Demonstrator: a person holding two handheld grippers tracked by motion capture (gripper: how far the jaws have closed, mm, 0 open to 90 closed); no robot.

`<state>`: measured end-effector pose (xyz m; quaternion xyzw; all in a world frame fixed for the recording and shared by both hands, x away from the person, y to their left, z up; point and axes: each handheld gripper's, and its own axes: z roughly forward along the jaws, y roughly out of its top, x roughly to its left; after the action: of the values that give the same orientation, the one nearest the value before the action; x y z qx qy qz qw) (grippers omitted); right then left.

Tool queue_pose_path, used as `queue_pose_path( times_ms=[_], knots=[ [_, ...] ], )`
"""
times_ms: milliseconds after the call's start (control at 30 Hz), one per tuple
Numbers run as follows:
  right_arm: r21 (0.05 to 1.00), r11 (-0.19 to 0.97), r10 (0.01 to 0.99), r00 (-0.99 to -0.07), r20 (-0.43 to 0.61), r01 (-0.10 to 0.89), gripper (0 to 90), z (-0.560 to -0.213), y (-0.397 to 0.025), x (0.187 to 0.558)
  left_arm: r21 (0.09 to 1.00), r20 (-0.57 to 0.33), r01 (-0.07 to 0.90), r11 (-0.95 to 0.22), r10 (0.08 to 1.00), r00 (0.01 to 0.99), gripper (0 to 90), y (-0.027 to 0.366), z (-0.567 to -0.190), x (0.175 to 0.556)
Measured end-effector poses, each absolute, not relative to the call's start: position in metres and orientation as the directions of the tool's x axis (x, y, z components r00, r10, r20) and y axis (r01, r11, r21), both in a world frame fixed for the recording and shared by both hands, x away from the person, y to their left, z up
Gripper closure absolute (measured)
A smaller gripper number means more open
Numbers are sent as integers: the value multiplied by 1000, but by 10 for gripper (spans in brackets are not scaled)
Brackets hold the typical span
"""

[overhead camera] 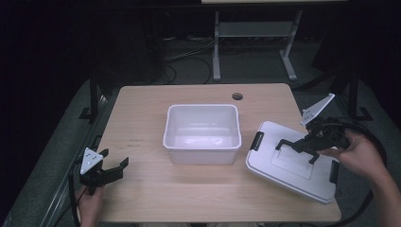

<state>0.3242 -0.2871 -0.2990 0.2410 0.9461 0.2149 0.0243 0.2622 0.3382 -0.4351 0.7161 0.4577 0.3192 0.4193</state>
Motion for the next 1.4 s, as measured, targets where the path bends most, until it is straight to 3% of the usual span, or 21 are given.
queue_pose_path(
  times_ms=[700, 1400],
  knots=[
    [417, 816, 436, -900, 11, 400, 845, -247, -274, 330, 889, 73, 394, -234, 921, 382, 161, 337, -436, 263],
    [427, 847, 352, -936, -3, 317, 845, -225, -227, 355, 890, 68, 392, -231, 920, 387, 161, 336, -436, 264]
  ],
)
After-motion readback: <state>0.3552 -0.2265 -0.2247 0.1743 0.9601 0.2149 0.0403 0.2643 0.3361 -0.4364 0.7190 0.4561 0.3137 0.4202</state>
